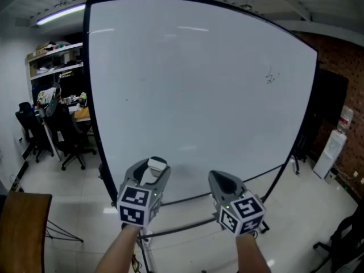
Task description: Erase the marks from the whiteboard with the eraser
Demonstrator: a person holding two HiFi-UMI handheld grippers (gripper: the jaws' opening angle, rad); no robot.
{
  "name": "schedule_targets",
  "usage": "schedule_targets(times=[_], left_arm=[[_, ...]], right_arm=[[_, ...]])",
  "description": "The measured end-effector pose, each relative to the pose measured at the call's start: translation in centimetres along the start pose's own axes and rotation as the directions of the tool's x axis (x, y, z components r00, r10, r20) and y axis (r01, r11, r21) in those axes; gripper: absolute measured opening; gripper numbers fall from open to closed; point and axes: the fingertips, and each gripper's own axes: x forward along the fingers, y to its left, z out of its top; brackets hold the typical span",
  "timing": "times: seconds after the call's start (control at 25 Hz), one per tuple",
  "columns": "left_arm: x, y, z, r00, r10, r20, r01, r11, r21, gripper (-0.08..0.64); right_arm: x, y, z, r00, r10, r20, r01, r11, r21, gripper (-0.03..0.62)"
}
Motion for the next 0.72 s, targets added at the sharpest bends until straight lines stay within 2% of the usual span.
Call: schedule_targets(times=[0.12,0.32,0.48,0.72], left_arm=[[1.8,-2.7,1.7,0.996,-0.090,0.024,0.090,0.996,-0.004,0.267],[5.4,-8.3,5.6,0.980,-0.183,0.077,0.181,0.983,0.029,0.267],[8.8,-13.5,8.3,0.972,-0.211,0.106,0.206,0.977,0.054,0.267],[13.6,-20.3,10.9,0.972,-0.209,0.109,0.201,0.976,0.084,0.267]], right_arm=[[-2.5,-2.2,1.3,0.998,-0.064,0.011,0.064,0.998,-0.029,-0.003],[-6.6,-7.7,4.1,0.984,-0.176,0.030,0.178,0.980,-0.087,-0.003],[-9.5,-13.1,5.7,0.978,-0.201,0.057,0.206,0.972,-0.114,-0.003],[-12.6,-20.5,5.5,0.977,-0.194,0.085,0.203,0.971,-0.127,-0.003]])
